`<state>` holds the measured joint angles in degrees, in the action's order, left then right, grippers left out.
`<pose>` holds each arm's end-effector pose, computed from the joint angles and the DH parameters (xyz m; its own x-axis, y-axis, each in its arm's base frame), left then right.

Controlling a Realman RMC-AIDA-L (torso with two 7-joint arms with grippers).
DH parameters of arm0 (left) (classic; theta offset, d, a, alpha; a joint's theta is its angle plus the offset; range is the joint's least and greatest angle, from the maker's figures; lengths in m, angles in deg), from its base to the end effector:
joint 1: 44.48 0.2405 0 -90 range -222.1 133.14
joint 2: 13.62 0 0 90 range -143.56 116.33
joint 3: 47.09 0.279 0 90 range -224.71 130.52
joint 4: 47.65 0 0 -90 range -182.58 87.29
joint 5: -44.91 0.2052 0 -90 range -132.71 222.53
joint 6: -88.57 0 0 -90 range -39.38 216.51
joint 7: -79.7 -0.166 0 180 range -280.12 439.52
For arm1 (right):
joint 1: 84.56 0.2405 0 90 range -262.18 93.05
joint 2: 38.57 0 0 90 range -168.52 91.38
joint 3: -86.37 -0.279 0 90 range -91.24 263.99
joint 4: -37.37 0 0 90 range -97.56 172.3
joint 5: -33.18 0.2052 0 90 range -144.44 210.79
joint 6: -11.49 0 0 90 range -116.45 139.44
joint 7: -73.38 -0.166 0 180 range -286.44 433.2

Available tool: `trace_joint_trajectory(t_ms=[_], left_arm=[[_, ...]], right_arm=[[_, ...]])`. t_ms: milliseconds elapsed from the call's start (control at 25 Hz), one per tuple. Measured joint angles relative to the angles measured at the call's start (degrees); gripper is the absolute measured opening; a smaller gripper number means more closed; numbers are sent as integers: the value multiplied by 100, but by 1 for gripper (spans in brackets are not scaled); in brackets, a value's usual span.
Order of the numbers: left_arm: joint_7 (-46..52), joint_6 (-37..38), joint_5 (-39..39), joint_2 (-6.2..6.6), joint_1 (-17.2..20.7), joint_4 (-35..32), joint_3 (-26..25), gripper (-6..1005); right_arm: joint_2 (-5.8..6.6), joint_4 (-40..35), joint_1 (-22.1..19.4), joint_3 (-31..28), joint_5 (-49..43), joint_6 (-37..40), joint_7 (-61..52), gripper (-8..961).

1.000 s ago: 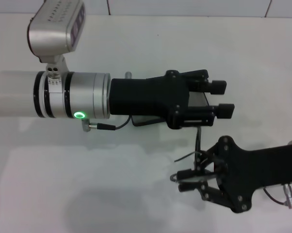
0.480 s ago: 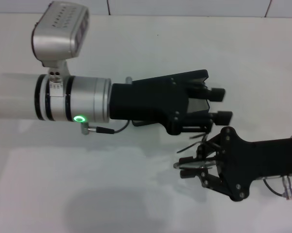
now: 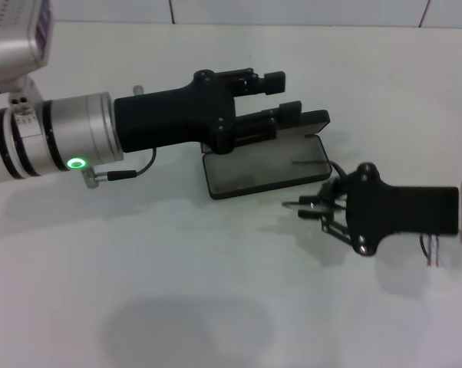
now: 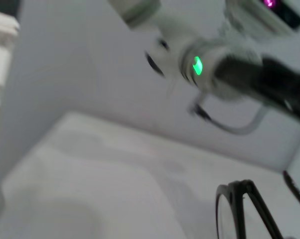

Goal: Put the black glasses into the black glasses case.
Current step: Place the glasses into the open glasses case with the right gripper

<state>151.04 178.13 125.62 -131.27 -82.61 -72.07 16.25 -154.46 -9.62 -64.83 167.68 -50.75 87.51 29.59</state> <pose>-0.1763 0.3565 -0.0571 0.6608 0.2128 0.7198 0.2828 -0.9589 0.0239 0.2423 0.3132 -0.0654 0.8798 0.3312 -0.3410 0.1978 -0.9073 -0.3709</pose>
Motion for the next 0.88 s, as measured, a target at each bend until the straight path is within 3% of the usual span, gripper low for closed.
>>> trace_joint_trajectory(t_ms=[360,520,560,600,880], left_arm=[[-37,-10,-28,7,172,-204,-33,564],[-39,-13,-28,5,153,-204,-33,564],[-40,-15,-28,1,139,-204,-34,564],[-40,-20,-28,-4,131,-204,-33,564],[-22,-199,-10,-25,90,-202,-26,565]], right_arm=[[-9,-927,-190,936,-106,-1824,-347,100],[-12,-1227,-194,1873,-61,-3373,-387,101],[-12,-1227,-194,1873,-61,-3373,-387,101],[-20,-1395,-202,2480,-56,-4286,-437,101],[-20,-1519,-171,3087,-88,-4966,-447,102]])
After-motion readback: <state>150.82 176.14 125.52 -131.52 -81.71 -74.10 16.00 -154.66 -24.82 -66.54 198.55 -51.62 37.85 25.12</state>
